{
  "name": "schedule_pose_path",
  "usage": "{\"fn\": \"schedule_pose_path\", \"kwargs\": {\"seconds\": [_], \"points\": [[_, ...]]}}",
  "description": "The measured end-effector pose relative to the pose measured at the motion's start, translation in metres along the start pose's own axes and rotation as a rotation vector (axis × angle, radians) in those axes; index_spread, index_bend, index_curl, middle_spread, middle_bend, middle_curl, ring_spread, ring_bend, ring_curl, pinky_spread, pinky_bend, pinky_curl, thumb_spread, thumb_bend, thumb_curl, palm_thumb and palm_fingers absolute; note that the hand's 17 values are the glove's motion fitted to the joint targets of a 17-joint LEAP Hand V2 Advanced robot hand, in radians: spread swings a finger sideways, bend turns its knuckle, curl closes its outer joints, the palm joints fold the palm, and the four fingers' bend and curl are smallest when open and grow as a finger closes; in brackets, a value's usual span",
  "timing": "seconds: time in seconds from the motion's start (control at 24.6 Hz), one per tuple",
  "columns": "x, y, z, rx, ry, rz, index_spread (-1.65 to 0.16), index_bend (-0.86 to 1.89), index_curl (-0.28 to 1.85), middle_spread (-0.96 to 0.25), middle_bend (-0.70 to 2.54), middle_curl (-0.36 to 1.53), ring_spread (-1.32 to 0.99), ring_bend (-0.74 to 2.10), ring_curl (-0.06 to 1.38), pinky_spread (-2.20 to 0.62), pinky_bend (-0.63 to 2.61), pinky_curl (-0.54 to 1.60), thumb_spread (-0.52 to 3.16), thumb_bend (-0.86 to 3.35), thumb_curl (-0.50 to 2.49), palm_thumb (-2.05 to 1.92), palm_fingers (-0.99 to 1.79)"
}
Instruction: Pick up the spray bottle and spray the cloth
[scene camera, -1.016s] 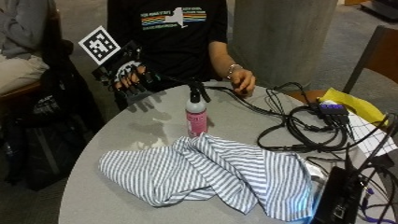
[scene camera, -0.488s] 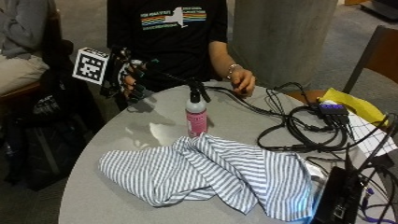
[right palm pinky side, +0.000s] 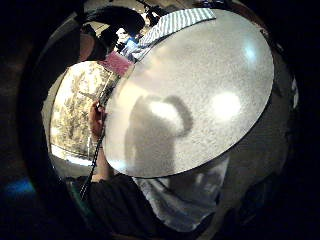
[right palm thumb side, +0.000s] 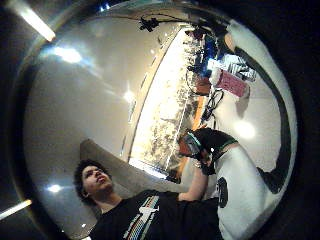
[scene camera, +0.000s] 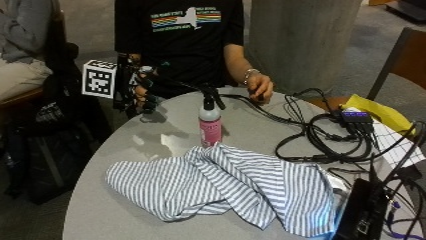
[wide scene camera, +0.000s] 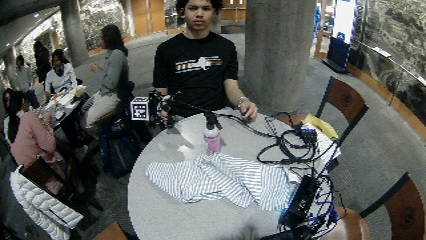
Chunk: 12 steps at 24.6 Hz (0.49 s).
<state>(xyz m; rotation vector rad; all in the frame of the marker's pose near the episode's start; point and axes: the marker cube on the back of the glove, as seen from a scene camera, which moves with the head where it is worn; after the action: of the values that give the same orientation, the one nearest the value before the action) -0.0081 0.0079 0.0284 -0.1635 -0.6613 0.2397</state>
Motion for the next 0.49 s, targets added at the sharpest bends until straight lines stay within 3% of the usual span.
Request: {"fn": "schedule_pose_path", "kwargs": {"seconds": [0.49], "points": [[-0.010, -0.076, 0.051, -0.062, 0.042, -0.028, -0.32, 0.07, 0.16, 0.05, 0.26, 0.36, 0.03, 0.42, 0.34, 0.22, 0.51, 0.36, 0.99, 0.03, 0.31, 0.77, 0.56]]}}
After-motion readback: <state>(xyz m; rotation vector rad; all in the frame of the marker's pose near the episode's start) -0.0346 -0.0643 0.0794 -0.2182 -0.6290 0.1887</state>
